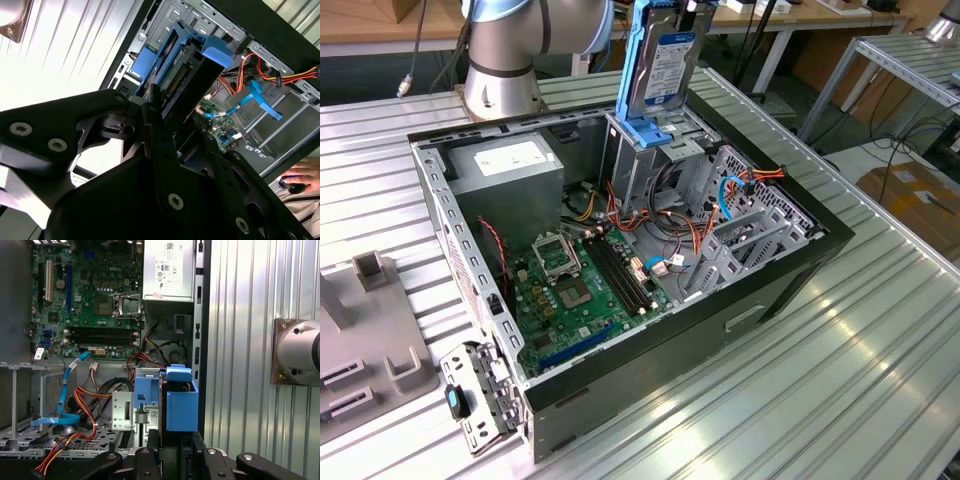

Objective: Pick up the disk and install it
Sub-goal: 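Pick up the disk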

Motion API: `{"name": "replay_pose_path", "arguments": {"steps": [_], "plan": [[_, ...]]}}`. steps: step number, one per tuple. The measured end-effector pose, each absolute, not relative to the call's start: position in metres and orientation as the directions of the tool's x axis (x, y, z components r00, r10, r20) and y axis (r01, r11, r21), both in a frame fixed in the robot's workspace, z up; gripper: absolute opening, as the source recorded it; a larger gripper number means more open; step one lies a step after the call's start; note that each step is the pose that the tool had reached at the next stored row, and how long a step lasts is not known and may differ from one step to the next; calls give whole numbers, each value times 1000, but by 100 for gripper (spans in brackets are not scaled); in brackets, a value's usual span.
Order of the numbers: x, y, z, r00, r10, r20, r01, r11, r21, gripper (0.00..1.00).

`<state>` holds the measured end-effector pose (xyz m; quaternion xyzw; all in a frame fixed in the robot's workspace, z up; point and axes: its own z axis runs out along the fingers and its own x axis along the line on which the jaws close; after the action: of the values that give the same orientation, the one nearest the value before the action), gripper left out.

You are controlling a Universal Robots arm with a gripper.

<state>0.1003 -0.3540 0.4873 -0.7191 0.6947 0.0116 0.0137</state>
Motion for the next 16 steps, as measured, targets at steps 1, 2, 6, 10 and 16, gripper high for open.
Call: {"name": "replay_pose_path", "arguments": {"steps": [1,2,6,10,16], "plan": [[102,-354,487,34,-999,-36,-999,-34,-3,35],[103,-354,487,34,-999,-36,-999,-34,-3,35],[104,-354,487,34,-999,-36,-999,-34,-3,35],[104,-355,487,34,-999,-35,-999,-34,-3,35],[104,-361,487,34,-999,-34,-999,-34,-3,35]]}}
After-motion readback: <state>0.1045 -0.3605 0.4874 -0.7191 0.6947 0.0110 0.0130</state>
